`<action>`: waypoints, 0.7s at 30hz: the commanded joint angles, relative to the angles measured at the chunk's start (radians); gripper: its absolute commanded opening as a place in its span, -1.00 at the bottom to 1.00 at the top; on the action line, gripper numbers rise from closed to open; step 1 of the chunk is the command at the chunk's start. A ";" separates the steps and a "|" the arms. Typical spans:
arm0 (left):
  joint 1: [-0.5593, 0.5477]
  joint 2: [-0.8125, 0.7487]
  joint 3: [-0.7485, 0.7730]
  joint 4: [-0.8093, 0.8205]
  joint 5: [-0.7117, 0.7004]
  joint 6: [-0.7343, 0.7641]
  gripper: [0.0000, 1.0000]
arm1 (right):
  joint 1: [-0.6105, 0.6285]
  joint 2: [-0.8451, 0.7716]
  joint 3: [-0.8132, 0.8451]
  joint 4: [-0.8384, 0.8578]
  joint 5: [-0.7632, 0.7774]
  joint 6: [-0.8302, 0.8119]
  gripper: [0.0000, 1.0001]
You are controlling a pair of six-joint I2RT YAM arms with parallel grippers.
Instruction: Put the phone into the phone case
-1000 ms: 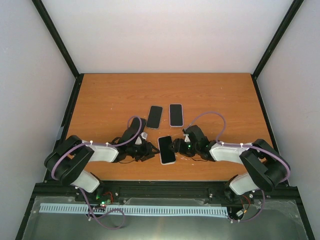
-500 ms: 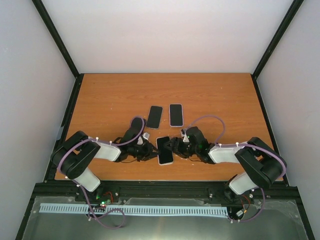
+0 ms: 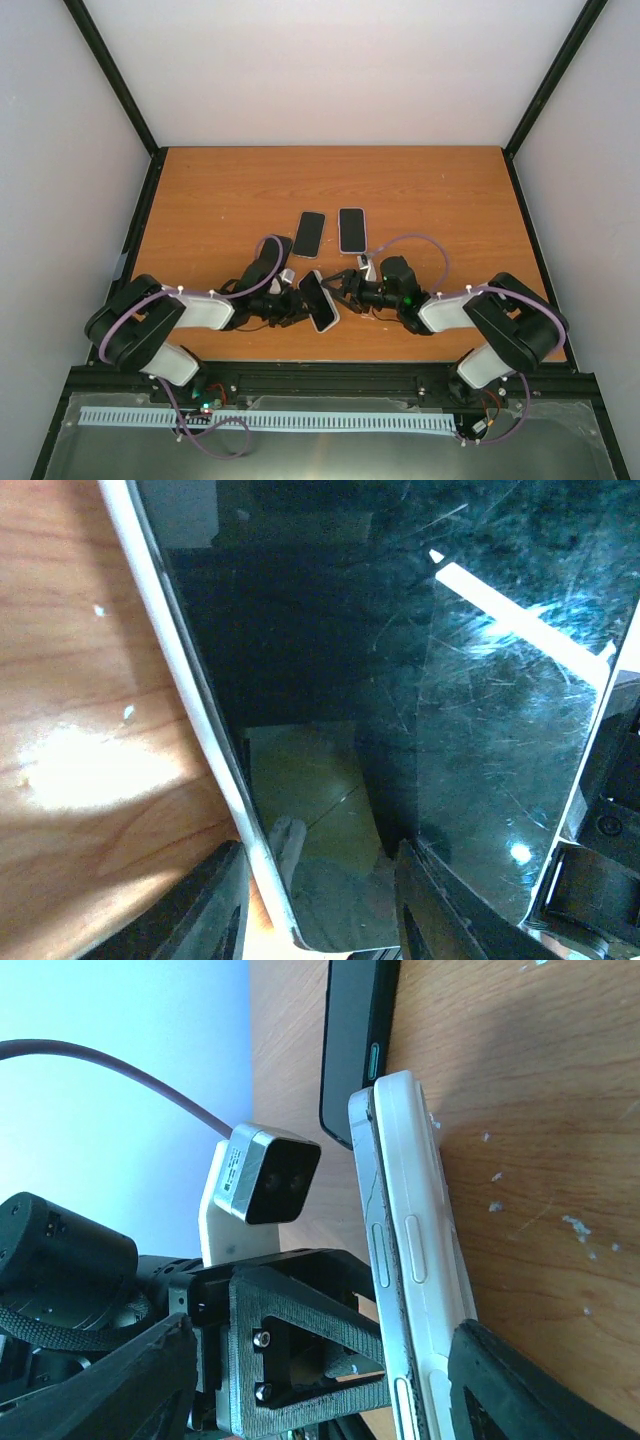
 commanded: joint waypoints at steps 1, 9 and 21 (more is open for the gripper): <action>-0.010 -0.035 -0.018 -0.043 -0.048 0.051 -0.18 | 0.030 0.054 -0.005 0.033 -0.120 -0.005 0.33; -0.009 -0.054 -0.019 -0.087 -0.075 0.077 -0.17 | 0.030 0.149 0.054 0.000 -0.185 -0.047 0.29; -0.009 -0.074 -0.026 -0.113 -0.092 0.087 -0.17 | 0.029 0.140 0.074 -0.010 -0.208 -0.088 -0.57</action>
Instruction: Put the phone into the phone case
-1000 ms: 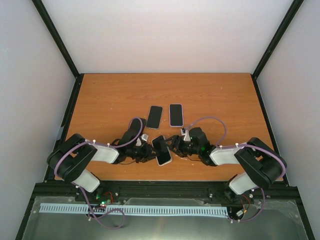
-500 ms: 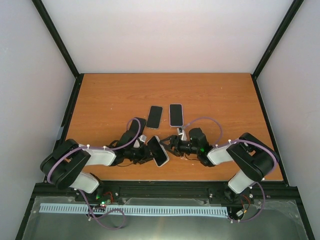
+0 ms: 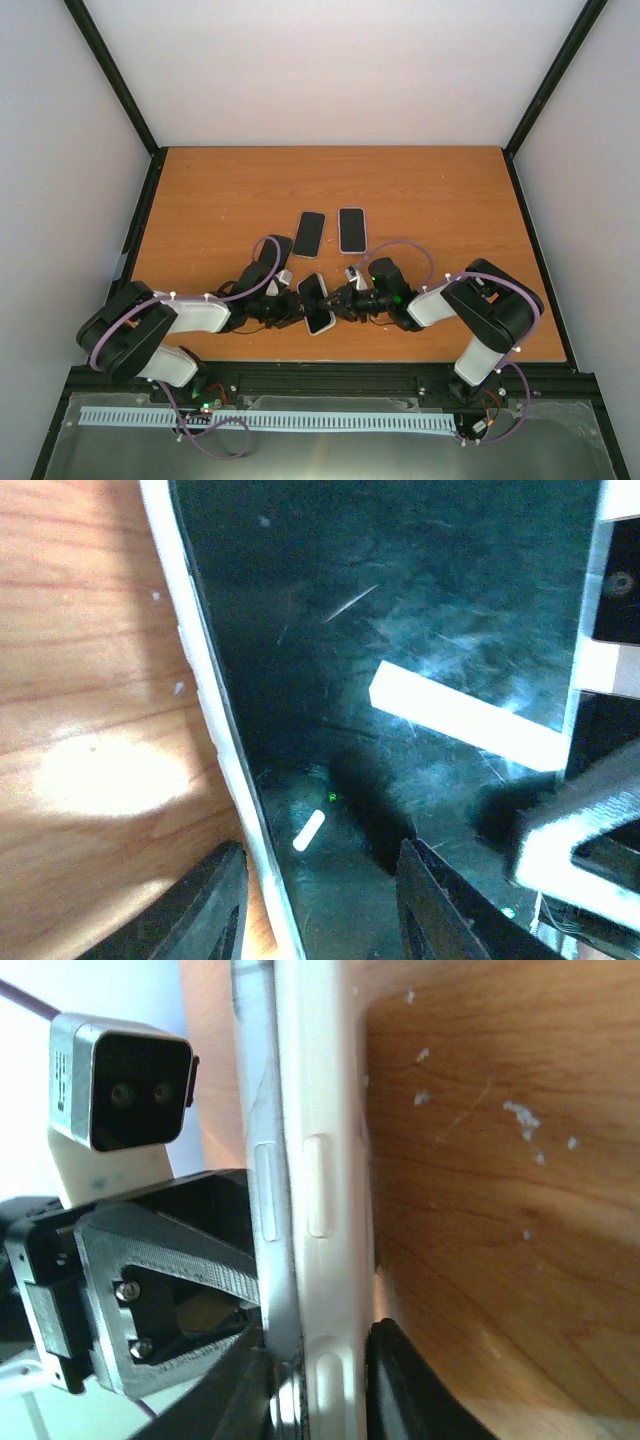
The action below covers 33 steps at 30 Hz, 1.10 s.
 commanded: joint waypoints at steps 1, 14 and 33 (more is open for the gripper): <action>-0.006 -0.014 -0.004 -0.047 -0.041 0.028 -0.16 | 0.013 -0.018 0.022 0.039 -0.046 -0.020 -0.66; -0.007 -0.006 -0.006 -0.056 -0.049 0.027 -0.14 | 0.013 -0.030 0.008 0.042 -0.013 -0.018 -0.59; 0.060 -0.399 -0.125 0.071 0.056 -0.130 0.57 | 0.013 -0.364 -0.030 0.005 0.043 -0.123 -0.94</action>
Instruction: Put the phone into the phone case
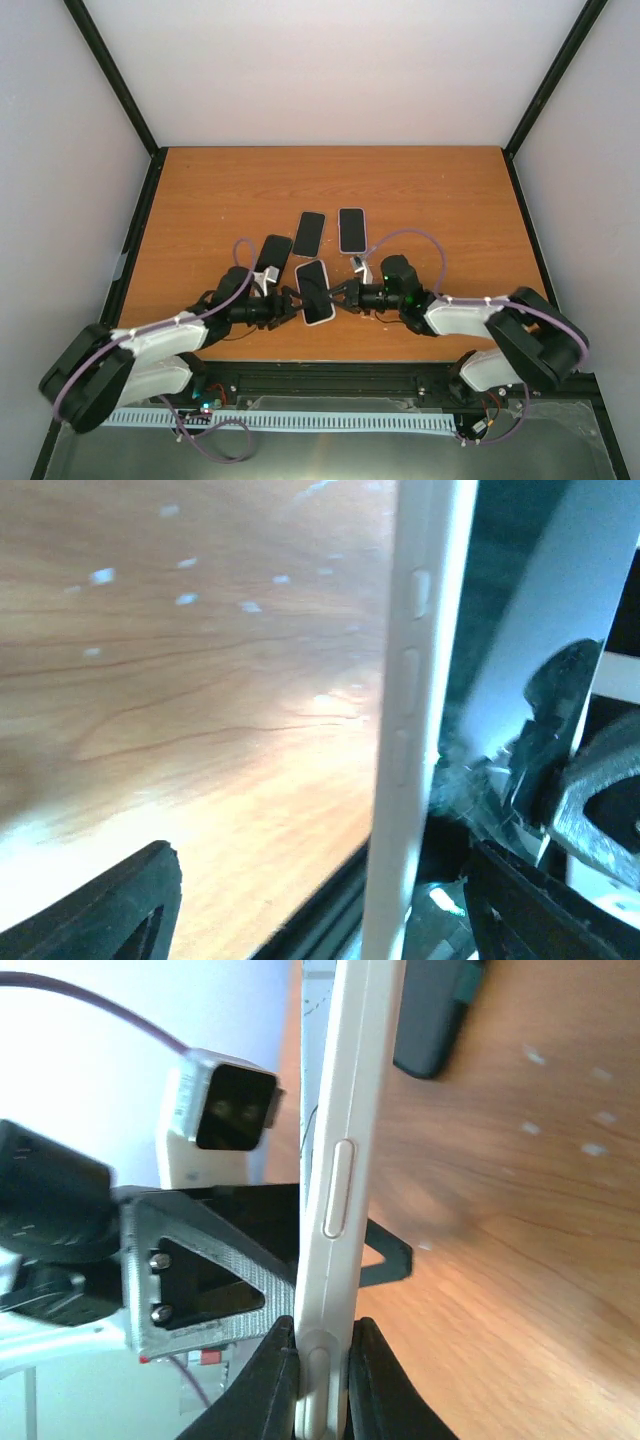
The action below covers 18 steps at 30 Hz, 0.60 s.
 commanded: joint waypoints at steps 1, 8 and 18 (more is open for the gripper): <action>0.025 -0.183 -0.042 0.108 0.042 -0.072 0.60 | 0.009 -0.152 -0.003 0.130 -0.021 -0.021 -0.95; 0.030 -0.360 -0.039 0.227 0.084 -0.083 0.26 | 0.031 -0.205 0.013 0.283 -0.112 0.062 -0.94; 0.031 -0.385 -0.020 0.307 0.204 -0.006 -0.78 | 0.058 -0.321 0.067 0.047 -0.066 -0.045 -0.46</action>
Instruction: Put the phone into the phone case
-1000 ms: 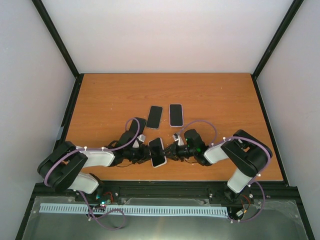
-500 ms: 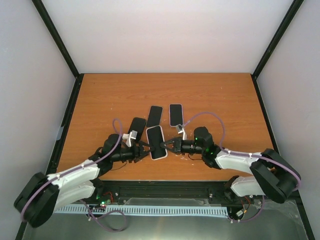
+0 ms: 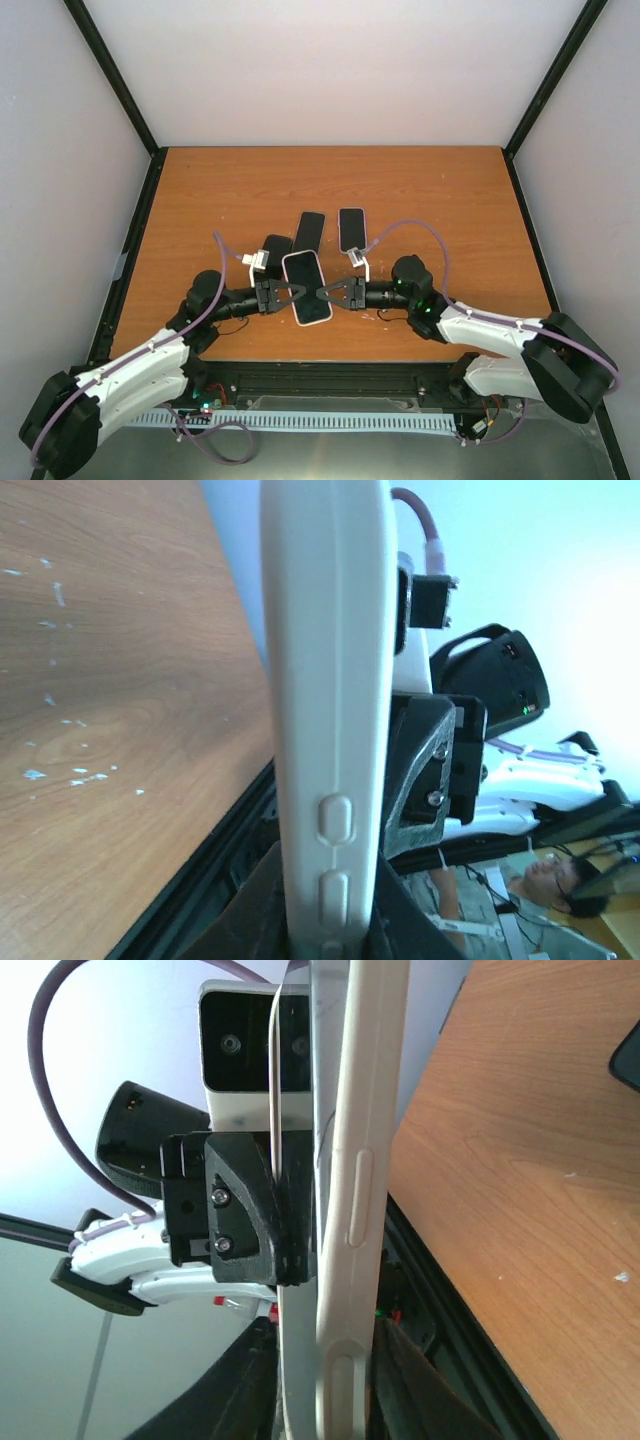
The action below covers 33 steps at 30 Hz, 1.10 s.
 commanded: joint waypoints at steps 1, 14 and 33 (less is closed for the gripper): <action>0.004 -0.036 0.035 0.039 0.083 0.086 -0.82 | 0.007 -0.112 0.082 -0.105 0.031 -0.081 -0.37; 0.003 -0.047 0.123 -0.069 0.273 0.254 -0.99 | -0.008 -0.127 0.296 -0.437 0.066 -0.197 0.09; 0.004 -0.042 0.272 -0.522 0.108 0.415 -0.99 | -0.030 -0.194 0.256 -0.472 0.125 -0.269 -0.33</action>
